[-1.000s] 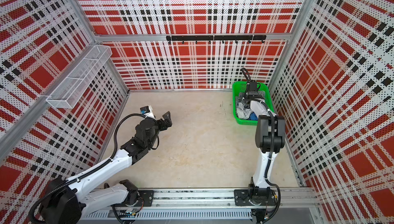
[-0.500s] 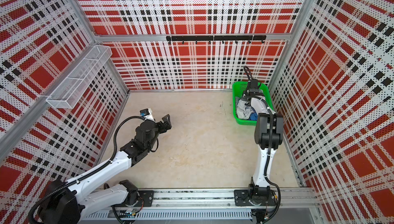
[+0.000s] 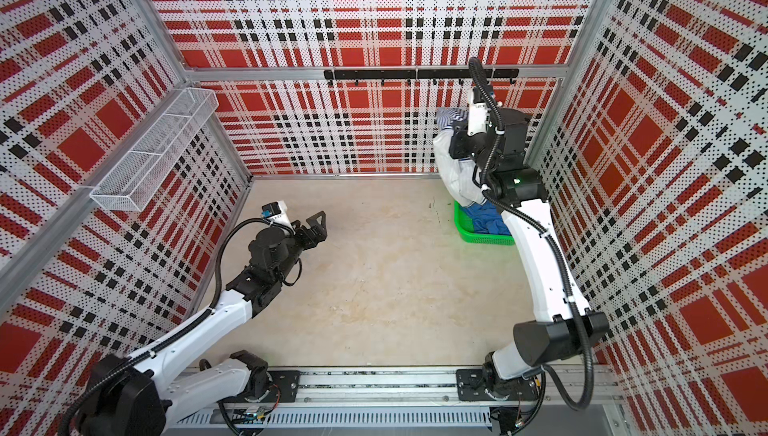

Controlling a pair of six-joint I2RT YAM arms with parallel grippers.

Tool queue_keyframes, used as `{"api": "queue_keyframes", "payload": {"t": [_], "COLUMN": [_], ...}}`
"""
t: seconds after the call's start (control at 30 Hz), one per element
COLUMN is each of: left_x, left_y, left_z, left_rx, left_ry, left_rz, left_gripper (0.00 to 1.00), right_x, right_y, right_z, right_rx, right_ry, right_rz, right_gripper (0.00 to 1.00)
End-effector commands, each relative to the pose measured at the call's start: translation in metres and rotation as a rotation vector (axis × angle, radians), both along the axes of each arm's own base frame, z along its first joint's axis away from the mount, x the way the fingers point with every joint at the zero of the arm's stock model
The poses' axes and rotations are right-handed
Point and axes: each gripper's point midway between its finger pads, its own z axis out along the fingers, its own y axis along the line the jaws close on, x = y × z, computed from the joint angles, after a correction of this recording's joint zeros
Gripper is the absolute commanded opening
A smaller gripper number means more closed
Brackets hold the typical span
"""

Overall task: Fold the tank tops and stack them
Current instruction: 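Lift the tank top with the right gripper while the left gripper approaches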

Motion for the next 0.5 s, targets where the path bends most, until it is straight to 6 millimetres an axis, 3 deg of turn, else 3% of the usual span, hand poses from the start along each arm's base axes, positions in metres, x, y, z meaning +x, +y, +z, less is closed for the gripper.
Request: {"api": "queue_keyframes", "payload": {"t": [0.0, 0.13, 0.23, 0.3, 0.4, 0.47], "left_x": [-0.003, -0.008, -0.010, -0.011, -0.010, -0.010], "left_y": [0.011, 0.038, 0.057, 0.063, 0.066, 0.067], "left_z": [0.040, 0.048, 0.042, 0.033, 0.012, -0.005], "left_rx": [-0.034, -0.008, 0.003, 0.008, 0.022, 0.039], "left_ry": [-0.092, -0.088, -0.057, -0.030, 0.023, 0.070], "left_rz": [-0.003, 0.052, 0.089, 0.098, 0.104, 0.111], "left_gripper": [0.96, 0.96, 0.95, 0.96, 0.96, 0.96], "right_x": [-0.029, -0.048, -0.032, -0.012, 0.025, 0.052], "right_y": [0.063, 0.120, 0.142, 0.149, 0.150, 0.132], "right_z": [0.004, 0.007, -0.017, -0.047, -0.115, -0.172], "right_rx": [-0.014, 0.031, 0.073, 0.083, 0.025, -0.041], "right_ry": [-0.014, -0.019, 0.049, 0.108, 0.205, 0.309], "right_rz": [0.278, 0.505, 0.569, 0.558, 0.468, 0.341], "right_gripper": [0.00, 0.00, 0.00, 0.00, 0.00, 0.25]}}
